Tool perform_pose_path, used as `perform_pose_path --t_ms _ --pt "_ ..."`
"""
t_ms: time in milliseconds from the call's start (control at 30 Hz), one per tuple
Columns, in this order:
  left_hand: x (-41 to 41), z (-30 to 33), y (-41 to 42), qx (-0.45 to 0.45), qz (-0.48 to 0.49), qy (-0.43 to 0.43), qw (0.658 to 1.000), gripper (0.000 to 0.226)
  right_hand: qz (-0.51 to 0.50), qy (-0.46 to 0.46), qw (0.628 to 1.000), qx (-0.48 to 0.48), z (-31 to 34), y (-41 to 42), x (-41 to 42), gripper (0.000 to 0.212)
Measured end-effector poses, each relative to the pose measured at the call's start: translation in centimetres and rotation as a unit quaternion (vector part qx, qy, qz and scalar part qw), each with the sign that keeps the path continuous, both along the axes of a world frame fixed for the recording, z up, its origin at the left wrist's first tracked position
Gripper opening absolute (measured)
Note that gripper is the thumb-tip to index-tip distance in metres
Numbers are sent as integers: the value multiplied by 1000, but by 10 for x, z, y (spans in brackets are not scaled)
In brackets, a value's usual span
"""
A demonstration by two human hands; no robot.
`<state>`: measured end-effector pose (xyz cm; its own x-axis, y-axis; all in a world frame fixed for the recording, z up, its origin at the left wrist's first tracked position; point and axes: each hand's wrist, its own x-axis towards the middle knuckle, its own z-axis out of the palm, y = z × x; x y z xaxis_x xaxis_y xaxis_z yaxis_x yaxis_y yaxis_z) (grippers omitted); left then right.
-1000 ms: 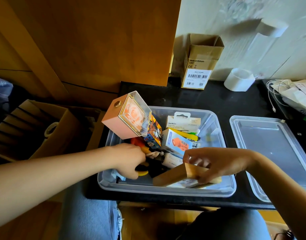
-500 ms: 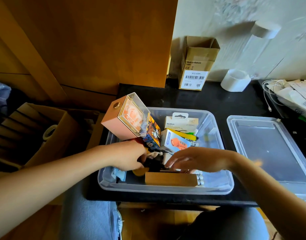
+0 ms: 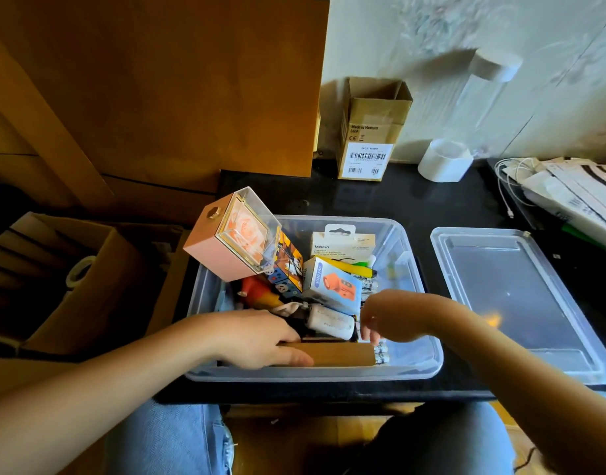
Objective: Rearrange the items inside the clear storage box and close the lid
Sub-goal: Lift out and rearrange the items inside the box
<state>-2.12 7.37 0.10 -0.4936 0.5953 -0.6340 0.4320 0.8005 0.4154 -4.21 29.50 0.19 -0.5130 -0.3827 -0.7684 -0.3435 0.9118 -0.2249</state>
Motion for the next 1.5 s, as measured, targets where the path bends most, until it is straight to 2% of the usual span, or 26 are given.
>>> perform_pose_path --t_ms 67,167,300,500,567,667,733,967,1167,1233,1333,1400,1500 --pt "-3 0 -1 -4 -13 1 1000 50 53 -30 996 70 -6 -5 0 38" --pt "-6 0 0 -8 -19 -6 1000 54 85 -77 986 125 -18 -13 0 40" --pt "-10 -3 -1 -6 -6 -37 999 57 66 -127 981 130 -31 -16 -4 34" --pt "-12 -9 1 24 22 -67 997 52 73 -133 983 107 -22 -13 -8 34" --pt "-13 -11 0 27 25 -72 997 52 48 -96 990 91 -16 -9 -16 33" --pt "-13 -12 1 35 20 -74 996 54 46 125 989 66 -8 -3 -28 23" --pt "-13 -12 1 33 15 -74 997 57 60 199 975 78 -8 -5 -30 19" --pt "-7 -12 -1 41 22 -57 997 64 54 190 975 105 -16 -8 -33 29" --pt "-2 -9 -2 47 24 -44 998 62 6 246 965 91 -12 -6 -35 28" --pt "-2 -8 -2 46 23 -43 998 60 4 217 972 84 -4 -3 -42 21" --pt "-3 -6 1 42 14 -45 998 55 52 38 993 102 4 -3 -39 21" --pt "-3 -4 0 35 -4 -43 998 48 97 -67 985 128 0 -9 -24 28" --pt "-5 0 -1 38 -23 -41 998 41 133 -76 978 140 -15 -12 -4 37"
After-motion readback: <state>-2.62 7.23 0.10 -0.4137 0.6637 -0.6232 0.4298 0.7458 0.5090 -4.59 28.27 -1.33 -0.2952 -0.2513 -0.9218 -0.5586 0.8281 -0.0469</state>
